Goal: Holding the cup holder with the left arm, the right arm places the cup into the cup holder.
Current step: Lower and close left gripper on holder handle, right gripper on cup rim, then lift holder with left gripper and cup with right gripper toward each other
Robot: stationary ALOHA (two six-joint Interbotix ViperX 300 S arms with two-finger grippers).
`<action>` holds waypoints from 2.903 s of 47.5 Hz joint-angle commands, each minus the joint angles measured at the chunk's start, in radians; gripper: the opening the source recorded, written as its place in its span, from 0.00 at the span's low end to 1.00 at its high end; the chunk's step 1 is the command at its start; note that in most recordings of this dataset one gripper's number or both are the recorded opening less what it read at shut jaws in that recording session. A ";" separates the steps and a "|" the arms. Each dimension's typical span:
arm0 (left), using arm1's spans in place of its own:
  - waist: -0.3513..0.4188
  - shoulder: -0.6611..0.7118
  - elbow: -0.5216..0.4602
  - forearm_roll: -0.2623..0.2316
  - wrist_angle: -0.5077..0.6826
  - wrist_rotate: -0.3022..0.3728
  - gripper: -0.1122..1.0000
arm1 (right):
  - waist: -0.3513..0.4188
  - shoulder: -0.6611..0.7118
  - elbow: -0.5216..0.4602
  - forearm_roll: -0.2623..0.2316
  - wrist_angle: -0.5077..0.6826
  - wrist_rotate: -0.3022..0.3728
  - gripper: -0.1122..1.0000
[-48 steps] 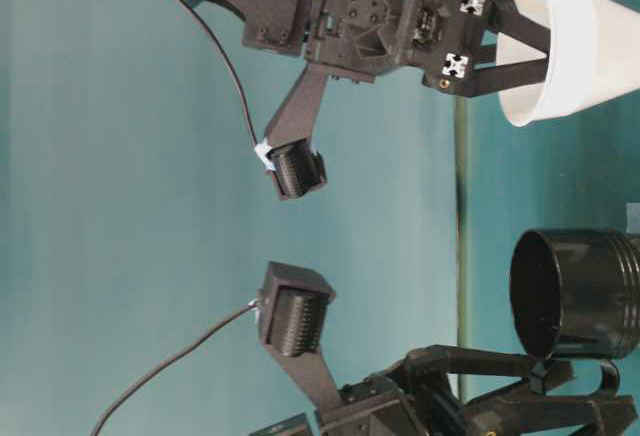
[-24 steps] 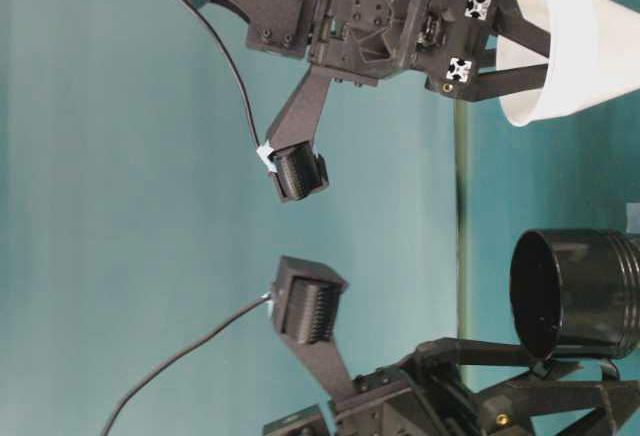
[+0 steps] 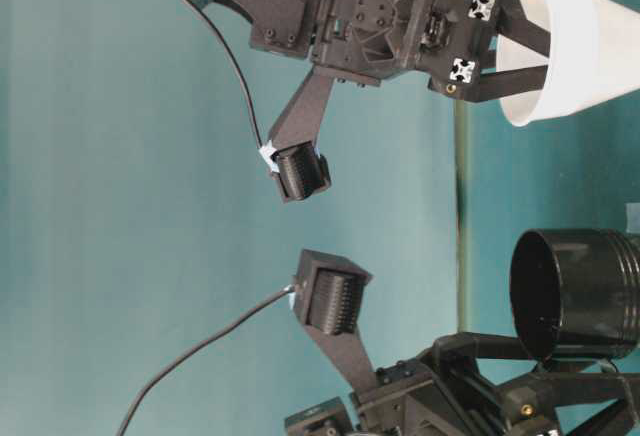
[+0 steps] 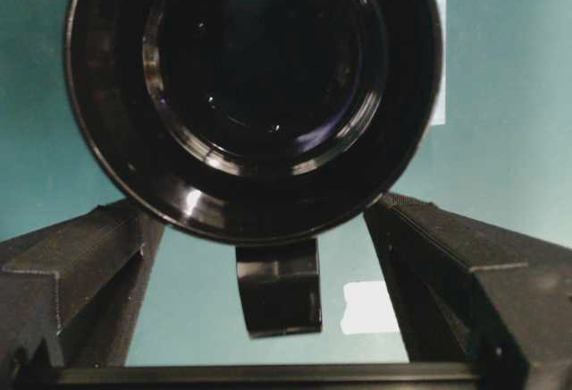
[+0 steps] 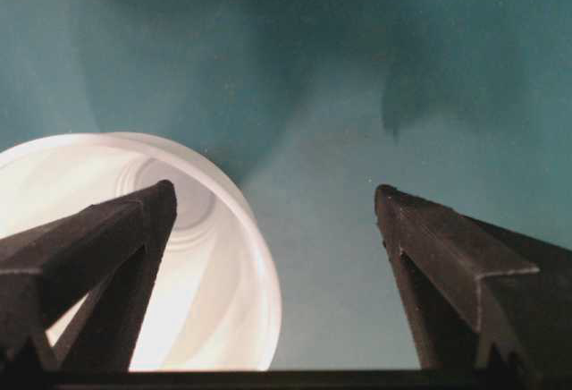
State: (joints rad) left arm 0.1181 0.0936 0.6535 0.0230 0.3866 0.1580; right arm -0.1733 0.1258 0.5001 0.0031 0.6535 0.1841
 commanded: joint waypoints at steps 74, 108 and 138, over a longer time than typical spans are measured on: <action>-0.046 -0.041 -0.005 0.003 -0.035 -0.005 0.32 | 0.021 -0.061 -0.026 0.074 0.066 0.000 0.15; -0.044 -0.080 0.052 0.003 -0.233 -0.014 0.32 | -0.014 -0.183 -0.086 0.101 0.224 0.005 0.14; -0.043 -0.089 0.064 0.003 -0.505 -0.017 0.32 | -0.023 -0.318 -0.219 0.101 0.360 0.009 0.14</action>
State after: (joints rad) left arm 0.0736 0.0383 0.7394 0.0230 -0.0890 0.1427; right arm -0.1963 -0.0752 0.3191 0.1012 1.0109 0.1841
